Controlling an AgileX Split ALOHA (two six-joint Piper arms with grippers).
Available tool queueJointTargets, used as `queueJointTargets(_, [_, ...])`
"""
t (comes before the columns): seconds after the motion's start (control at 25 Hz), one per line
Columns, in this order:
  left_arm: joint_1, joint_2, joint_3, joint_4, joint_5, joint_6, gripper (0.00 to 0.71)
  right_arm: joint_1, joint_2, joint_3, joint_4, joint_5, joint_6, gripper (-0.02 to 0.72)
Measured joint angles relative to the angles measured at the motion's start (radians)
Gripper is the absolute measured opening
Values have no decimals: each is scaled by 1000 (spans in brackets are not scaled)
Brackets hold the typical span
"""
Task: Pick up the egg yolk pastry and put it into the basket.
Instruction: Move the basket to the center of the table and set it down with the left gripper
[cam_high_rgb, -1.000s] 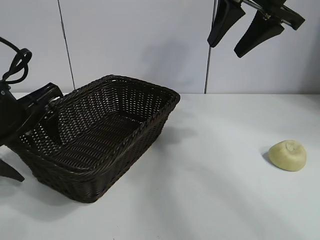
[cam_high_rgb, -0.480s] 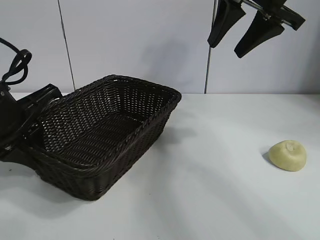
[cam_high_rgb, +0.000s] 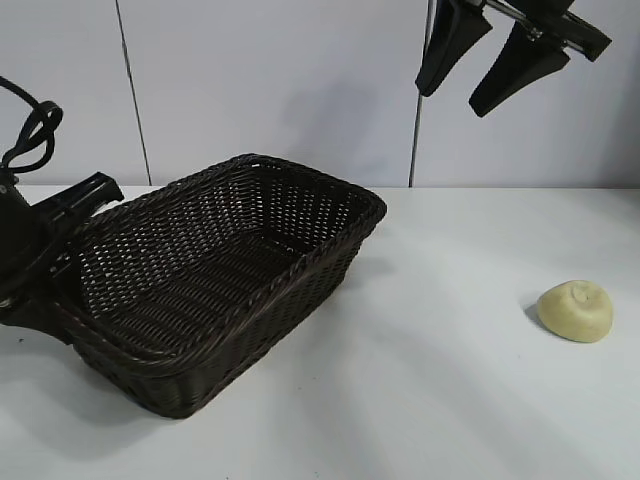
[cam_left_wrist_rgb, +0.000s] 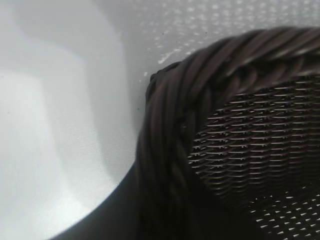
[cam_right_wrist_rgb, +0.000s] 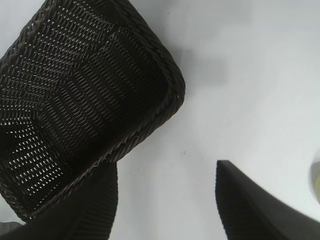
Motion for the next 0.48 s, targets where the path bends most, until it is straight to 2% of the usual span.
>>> queueJointTargets(0.48, [0,-6,-160,-52,146,213,99,0,0,0,0,7,0,424])
